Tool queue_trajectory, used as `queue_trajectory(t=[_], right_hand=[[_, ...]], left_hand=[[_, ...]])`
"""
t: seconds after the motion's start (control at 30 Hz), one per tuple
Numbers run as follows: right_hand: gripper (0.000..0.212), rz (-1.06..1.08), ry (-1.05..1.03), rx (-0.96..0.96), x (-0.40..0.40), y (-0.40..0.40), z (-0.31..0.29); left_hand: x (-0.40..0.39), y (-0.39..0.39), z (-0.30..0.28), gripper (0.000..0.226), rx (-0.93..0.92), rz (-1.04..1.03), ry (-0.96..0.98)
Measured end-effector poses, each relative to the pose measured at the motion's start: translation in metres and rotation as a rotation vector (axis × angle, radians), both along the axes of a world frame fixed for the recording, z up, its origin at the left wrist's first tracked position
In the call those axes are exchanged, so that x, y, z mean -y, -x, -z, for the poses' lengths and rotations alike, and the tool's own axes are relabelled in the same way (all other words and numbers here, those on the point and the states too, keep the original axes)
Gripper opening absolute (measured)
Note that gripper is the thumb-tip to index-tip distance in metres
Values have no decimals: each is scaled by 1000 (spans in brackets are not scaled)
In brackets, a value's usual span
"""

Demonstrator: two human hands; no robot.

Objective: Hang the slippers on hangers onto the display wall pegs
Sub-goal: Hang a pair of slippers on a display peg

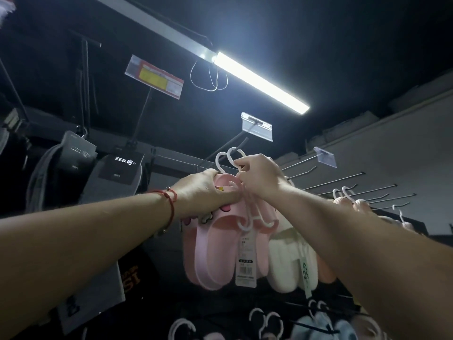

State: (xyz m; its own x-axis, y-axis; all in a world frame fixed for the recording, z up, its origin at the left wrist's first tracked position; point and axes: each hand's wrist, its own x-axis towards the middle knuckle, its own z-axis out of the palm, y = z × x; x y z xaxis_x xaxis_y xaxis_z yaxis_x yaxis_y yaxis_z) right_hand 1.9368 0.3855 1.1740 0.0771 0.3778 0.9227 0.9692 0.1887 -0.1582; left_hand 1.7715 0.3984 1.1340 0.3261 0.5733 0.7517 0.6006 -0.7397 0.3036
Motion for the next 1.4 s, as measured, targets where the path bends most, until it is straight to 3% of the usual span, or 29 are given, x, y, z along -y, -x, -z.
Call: queue_trajectory(t=[0.13,0.2,0.27,0.33,0.43,0.53,0.77,0.87,1.03,1.1,1.27,1.4], right_hand=[[40,-7,7,18,-5,3,3],[39,-27,10,19,-1,6,6],[22,-53,11,17,7,8,12],[28,-106,-26,-15,21,8,23],[37,-183,-71,-76,48,3,53],[40,-207,-78,3,75,-19,93],[36,-46,252,141,152,-115,246],[46,83,519,56,190,-157,339],[70,293,1011,-225,264,-215,502],[72,340,1132,-310,298,-227,565],[68,412,1330,-491,382,-241,693],[63,418,1433,-635,432,-241,777]], left_hand=[[-3,5,5,47,-27,-67,-17],[-6,8,7,68,-37,-90,-32],[-8,10,9,89,-41,-126,-55],[-8,13,13,95,-56,-188,-100],[1,18,28,92,-108,-281,-309],[22,17,53,92,-183,-286,-580],[73,-45,167,70,-372,65,-666],[97,-90,239,70,-456,234,-514],[142,-174,378,82,-809,385,148],[158,-201,439,84,-876,435,326],[203,-243,585,79,-1022,495,534],[236,-252,707,92,-1073,549,645]])
